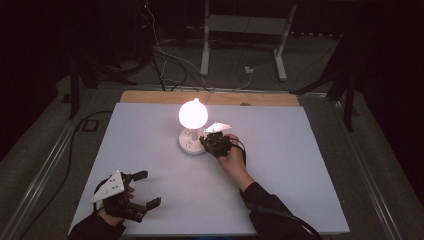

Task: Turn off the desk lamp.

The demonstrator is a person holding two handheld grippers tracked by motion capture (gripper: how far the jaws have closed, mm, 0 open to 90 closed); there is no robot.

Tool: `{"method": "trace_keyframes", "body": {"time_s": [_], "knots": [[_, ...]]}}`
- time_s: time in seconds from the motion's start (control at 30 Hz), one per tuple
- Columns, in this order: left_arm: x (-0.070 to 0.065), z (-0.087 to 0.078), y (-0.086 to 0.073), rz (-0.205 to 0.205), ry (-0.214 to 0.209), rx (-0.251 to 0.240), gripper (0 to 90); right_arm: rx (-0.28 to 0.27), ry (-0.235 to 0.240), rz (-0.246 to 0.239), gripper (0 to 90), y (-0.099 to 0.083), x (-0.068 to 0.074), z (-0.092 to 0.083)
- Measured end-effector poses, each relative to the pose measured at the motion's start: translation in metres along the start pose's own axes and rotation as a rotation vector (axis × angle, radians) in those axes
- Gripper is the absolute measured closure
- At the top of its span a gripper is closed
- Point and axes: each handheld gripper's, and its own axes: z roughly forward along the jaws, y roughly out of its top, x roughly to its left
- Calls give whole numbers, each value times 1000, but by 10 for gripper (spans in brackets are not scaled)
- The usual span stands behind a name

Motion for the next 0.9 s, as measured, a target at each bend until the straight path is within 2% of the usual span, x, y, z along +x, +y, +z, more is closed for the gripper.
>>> {"method": "trace_keyframes", "body": {"time_s": [0.77, 0.9], "knots": [[0, 1, 0, -1, -1, 2, 5, 26, 4, 40, 899, 1, -2, 3], [1, 1, 0, -6, -2, 3, 5, -10, 18, 49, 900, 5, -2, -5]]}}
